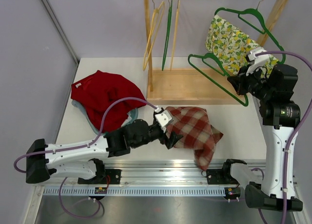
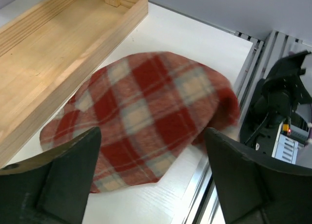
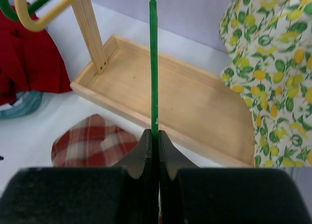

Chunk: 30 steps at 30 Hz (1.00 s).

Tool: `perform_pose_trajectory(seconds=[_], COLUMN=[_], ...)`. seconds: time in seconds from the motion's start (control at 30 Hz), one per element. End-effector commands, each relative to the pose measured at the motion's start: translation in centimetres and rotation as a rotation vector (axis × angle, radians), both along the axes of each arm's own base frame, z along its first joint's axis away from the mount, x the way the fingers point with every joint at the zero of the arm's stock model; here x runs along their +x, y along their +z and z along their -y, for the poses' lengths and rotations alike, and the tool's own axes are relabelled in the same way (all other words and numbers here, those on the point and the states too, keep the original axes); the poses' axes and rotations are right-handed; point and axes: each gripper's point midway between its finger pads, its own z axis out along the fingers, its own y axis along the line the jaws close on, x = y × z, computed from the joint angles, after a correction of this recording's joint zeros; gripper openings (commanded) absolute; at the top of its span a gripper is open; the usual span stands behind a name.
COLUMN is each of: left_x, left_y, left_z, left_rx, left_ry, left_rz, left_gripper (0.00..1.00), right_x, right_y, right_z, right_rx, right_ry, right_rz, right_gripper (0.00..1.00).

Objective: Remove the skirt from the hanger

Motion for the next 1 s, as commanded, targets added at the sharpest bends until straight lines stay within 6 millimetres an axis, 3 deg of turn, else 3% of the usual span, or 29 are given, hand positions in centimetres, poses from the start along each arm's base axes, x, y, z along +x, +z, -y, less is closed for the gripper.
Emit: perform_pose_trajectory(seconds=[0.0,0.17,0.37,0.47,0.5,0.67,0.7,0.97], left_x=[-1.1,-1.5,-2.1,-2.0,-1.8,-1.6,-1.7,-1.7], left_y=[3.8,3.1,2.1,2.5,2.8,1.9,1.7,0.6], left_z=[-2.0,-4.9,-7.3,-8.4,-8.7,-9.6,-9.8,-10.3], left_rx=[-0.097,-0.057,-0.082,-0.121,-0.138,-0.139,-0.151,-0.164], left_ry=[-0.046,-0.019,0.018,0.052,0.067,0.112,0.118,0.139], left_rz=[0.088,0.095,0.044,0.031,0.027,-0.011,-0.021,-0.053], left_gripper=[0.93,0.98,0.99,0.99,0.99,0.99,0.99,0.99], right_x=[0.9,2.1,5.3,7.5,7.7,10.7,11.3,14.8], right_y=[4.8,9.7,13.1,13.1,13.9,14.5,14.8,12.7], right_z=[-0.4,-0.6,0.1,-0.2,-0.5,-1.2,-2.4,-4.6], right_rx=[0.027,0.051,0.084,0.102,0.100,0.104,0.104,0.082], right_ry=[0.020,0.023,-0.021,-0.027,-0.025,-0.052,-0.042,-0.046], right_rz=[0.104,0.195,0.246,0.229,0.252,0.272,0.280,0.238], right_gripper=[0.00,0.00,0.00,0.00,0.00,0.00,0.00,0.00])
